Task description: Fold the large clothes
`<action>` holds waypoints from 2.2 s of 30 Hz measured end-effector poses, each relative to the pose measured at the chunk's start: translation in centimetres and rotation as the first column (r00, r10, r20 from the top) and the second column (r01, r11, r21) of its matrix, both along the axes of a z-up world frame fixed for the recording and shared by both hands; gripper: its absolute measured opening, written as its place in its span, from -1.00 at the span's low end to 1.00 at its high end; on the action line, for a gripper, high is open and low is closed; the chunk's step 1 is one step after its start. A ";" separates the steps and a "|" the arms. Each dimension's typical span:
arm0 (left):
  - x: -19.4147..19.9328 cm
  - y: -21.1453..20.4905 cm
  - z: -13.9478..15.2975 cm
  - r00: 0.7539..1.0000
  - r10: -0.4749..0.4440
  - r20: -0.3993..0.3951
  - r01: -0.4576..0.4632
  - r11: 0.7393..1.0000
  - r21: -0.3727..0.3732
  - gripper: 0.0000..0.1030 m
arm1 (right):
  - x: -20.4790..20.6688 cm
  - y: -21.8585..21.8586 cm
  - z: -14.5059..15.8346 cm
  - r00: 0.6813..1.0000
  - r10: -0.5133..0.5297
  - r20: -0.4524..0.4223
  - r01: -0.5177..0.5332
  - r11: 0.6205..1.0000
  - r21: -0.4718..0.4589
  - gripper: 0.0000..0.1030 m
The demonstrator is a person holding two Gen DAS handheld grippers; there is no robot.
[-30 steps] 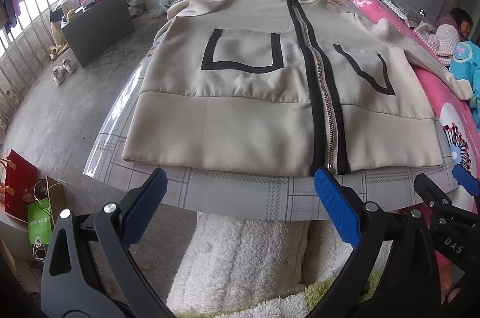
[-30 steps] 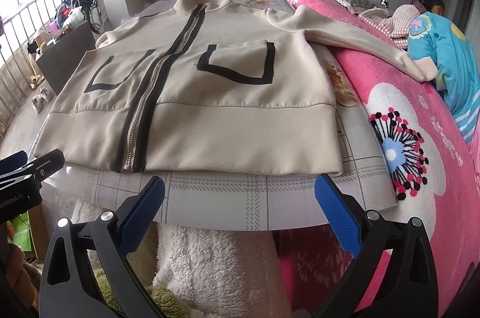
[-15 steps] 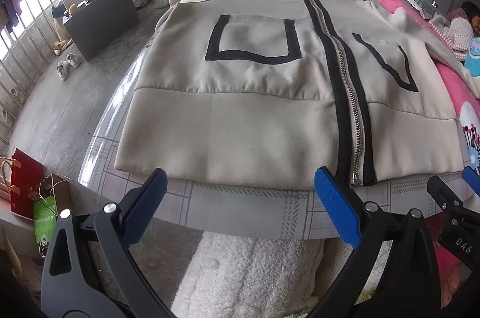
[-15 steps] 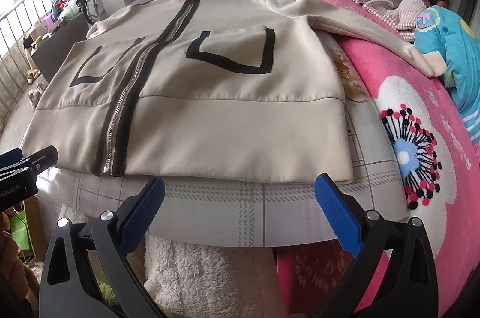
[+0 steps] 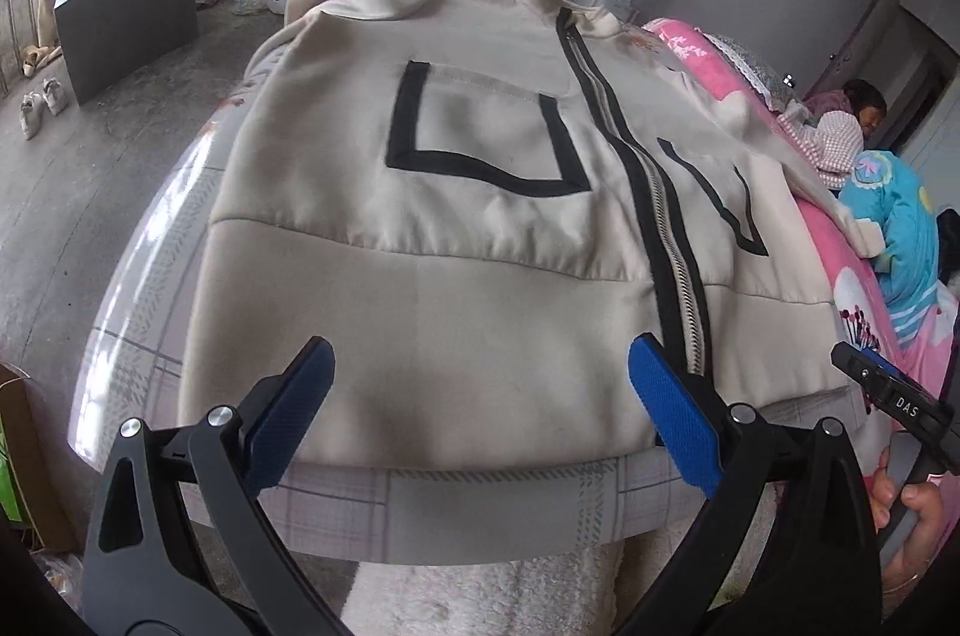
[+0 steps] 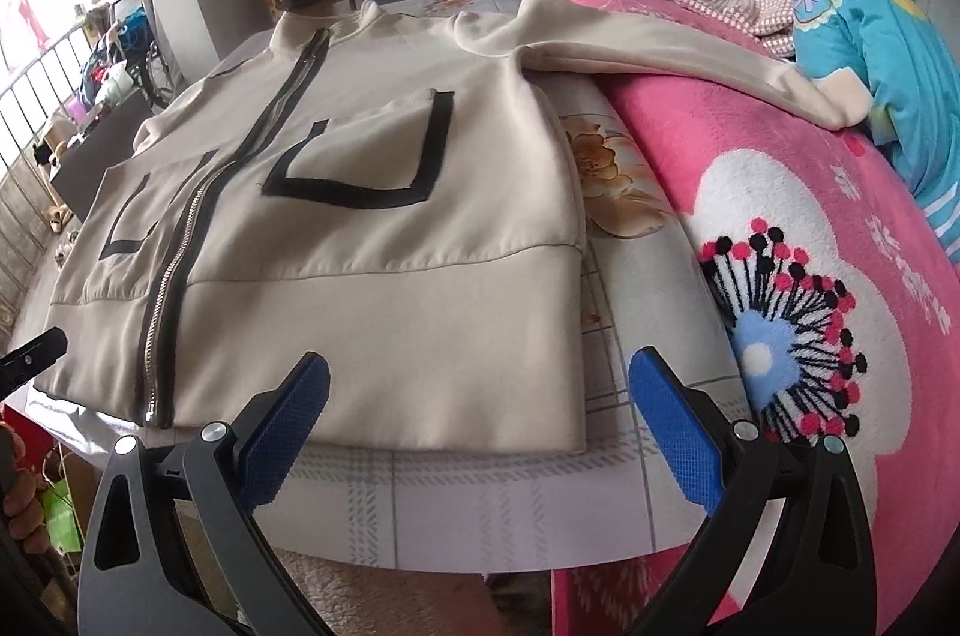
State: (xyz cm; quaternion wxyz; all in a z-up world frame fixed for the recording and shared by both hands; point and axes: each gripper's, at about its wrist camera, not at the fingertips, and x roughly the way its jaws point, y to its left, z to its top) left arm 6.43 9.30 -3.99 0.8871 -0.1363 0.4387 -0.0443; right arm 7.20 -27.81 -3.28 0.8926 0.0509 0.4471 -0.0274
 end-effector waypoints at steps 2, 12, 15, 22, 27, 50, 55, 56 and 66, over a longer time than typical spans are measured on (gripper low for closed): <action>0.2 1.1 0.0 0.999 0.045 0.005 -0.045 0.998 0.052 0.84 | 0.8 -0.6 -0.6 1.000 -0.001 -0.016 0.002 0.999 0.032 0.82; 0.9 5.7 -1.3 0.986 0.165 -0.017 -0.162 0.980 0.117 0.49 | 1.6 -1.6 -1.5 0.999 -0.029 -0.046 0.029 1.000 0.005 0.18; 1.2 5.8 -1.5 0.986 0.169 -0.016 -0.165 0.976 0.146 0.26 | 2.0 -1.8 -1.5 0.999 -0.024 -0.049 0.024 1.000 -0.002 -0.06; 2.3 5.2 -1.8 0.987 0.160 -0.011 -0.154 0.962 0.227 -0.09 | 3.4 -1.6 -2.0 0.999 0.017 -0.042 -0.018 1.000 -0.025 -0.52; 2.6 4.7 -1.3 0.989 0.149 -0.003 -0.142 0.953 0.268 -0.56 | 3.2 -1.7 -0.2 0.999 0.039 -0.016 -0.039 0.999 -0.018 -0.87; -6.7 5.1 1.7 0.997 0.055 -0.062 -0.037 0.964 0.263 -0.80 | -7.2 -2.7 1.6 0.996 0.018 -0.092 -0.025 0.996 -0.082 -0.70; -7.0 6.4 2.5 0.997 0.069 -0.025 -0.060 0.960 0.273 -0.32 | -6.9 -1.5 4.0 1.000 0.004 0.012 -0.002 0.989 -0.148 0.08; -6.9 6.6 2.9 0.997 0.072 -0.007 -0.067 0.956 0.287 -0.09 | -6.7 -0.9 4.7 0.999 0.018 0.044 -0.011 0.987 -0.158 0.26; -3.6 7.2 7.1 0.990 0.091 0.107 -0.119 0.949 0.292 0.64 | -0.5 7.8 5.6 0.963 0.238 0.128 -0.225 0.969 -0.105 0.84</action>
